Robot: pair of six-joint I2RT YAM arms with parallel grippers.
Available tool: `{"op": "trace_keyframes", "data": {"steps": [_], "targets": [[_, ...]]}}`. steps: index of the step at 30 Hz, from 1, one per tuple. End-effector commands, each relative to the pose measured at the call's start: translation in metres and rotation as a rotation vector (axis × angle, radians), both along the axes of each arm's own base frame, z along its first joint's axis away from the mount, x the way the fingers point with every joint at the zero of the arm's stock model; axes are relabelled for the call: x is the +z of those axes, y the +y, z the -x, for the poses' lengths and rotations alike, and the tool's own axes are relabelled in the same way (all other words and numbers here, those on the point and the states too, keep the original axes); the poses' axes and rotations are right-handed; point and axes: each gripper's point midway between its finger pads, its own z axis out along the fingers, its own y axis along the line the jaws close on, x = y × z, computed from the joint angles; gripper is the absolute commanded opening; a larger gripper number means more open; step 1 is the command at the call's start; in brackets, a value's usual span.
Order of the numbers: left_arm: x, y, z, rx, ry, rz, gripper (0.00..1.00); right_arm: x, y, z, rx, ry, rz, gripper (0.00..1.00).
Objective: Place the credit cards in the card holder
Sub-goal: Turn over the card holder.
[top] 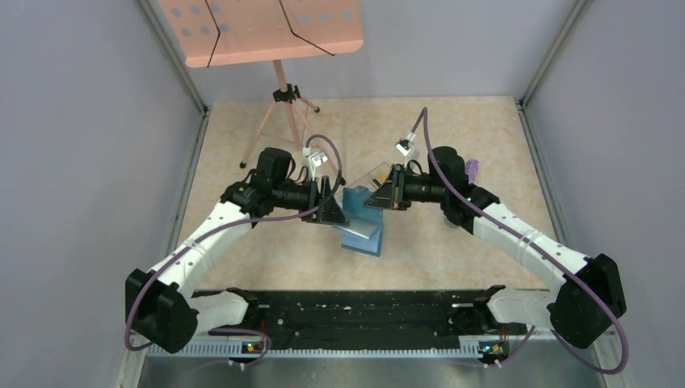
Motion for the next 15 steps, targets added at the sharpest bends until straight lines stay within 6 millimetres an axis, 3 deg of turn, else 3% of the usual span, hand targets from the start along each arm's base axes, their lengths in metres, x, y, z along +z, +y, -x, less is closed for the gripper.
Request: {"op": "trace_keyframes", "data": {"steps": [1, 9, 15], "targets": [[0.019, -0.002, -0.009, -0.001, -0.089, 0.015, 0.6, 0.007, -0.003, -0.004, -0.008, -0.05, -0.016, 0.0], [-0.018, 0.021, -0.01, -0.021, -0.081, -0.239, 0.61, 0.002, -0.003, -0.004, 0.002, -0.042, -0.001, 0.0], [-0.028, 0.014, -0.007, -0.042, -0.049, -0.215, 0.57, 0.004, -0.002, -0.005, 0.002, -0.043, -0.004, 0.0]]}}
